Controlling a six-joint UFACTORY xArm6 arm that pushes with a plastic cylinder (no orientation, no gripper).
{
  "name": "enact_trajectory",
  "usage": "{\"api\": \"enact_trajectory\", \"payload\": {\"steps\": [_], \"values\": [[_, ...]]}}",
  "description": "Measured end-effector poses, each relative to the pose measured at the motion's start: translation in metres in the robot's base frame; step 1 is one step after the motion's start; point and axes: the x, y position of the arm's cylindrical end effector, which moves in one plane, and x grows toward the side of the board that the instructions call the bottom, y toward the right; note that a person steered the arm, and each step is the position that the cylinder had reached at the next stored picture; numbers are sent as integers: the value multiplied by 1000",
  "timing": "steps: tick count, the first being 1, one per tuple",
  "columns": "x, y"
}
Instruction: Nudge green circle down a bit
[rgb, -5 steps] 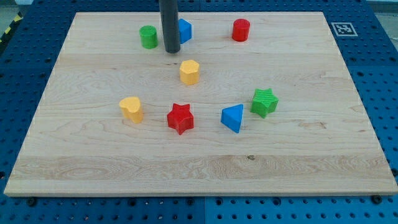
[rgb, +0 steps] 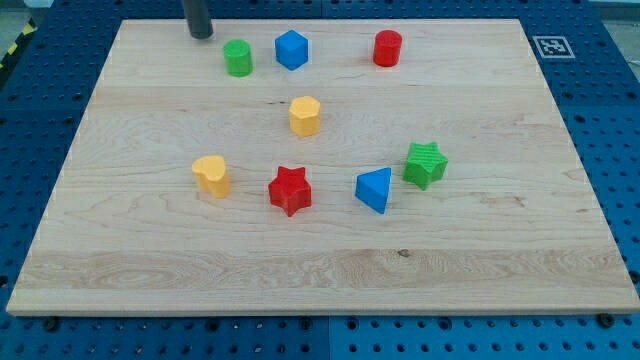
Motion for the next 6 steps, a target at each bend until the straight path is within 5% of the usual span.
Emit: {"api": "enact_trajectory", "payload": {"steps": [5,6], "values": [[62,26],[41,31]]}}
